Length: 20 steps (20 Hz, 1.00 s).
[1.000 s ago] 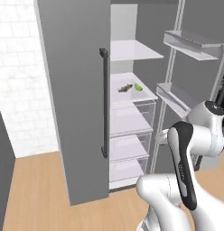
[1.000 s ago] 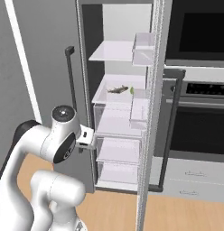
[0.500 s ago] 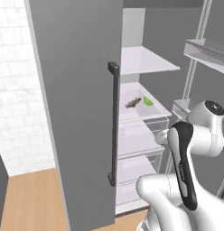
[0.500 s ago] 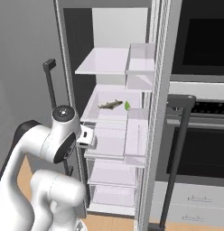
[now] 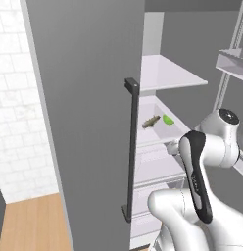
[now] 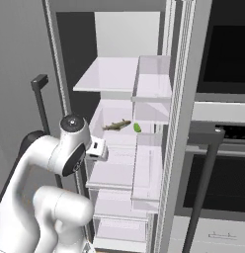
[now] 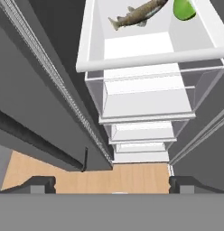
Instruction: Place one lemon wedge and one fish in each tupperware on the nearby counter, to pack two identical lunches.
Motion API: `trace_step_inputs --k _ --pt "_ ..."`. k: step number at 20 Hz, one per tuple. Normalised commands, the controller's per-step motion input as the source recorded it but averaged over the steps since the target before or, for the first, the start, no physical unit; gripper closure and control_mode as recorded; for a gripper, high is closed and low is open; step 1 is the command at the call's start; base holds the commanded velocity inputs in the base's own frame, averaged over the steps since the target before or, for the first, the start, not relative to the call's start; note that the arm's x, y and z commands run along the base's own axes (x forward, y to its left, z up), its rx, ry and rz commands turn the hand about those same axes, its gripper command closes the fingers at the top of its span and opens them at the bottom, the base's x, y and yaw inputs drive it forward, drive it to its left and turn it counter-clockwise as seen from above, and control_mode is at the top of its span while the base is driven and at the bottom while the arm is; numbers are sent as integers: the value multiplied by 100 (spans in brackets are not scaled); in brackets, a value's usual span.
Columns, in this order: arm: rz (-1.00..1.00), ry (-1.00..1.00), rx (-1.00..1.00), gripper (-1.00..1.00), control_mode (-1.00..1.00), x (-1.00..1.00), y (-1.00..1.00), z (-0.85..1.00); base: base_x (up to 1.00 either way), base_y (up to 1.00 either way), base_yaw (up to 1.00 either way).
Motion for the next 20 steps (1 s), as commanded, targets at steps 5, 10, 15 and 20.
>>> trace_step_inputs --k 5,10,15,20 --pt "-3 0 0 -100 -100 74 -12 0 0 0 0" --pt "-11 0 4 -100 -100 66 -23 0 0 0 0" --pt "-27 -1 9 -100 -100 32 -13 0 0 0 0" --pt "-20 -1 14 -100 -100 25 0 0 0 0 0"
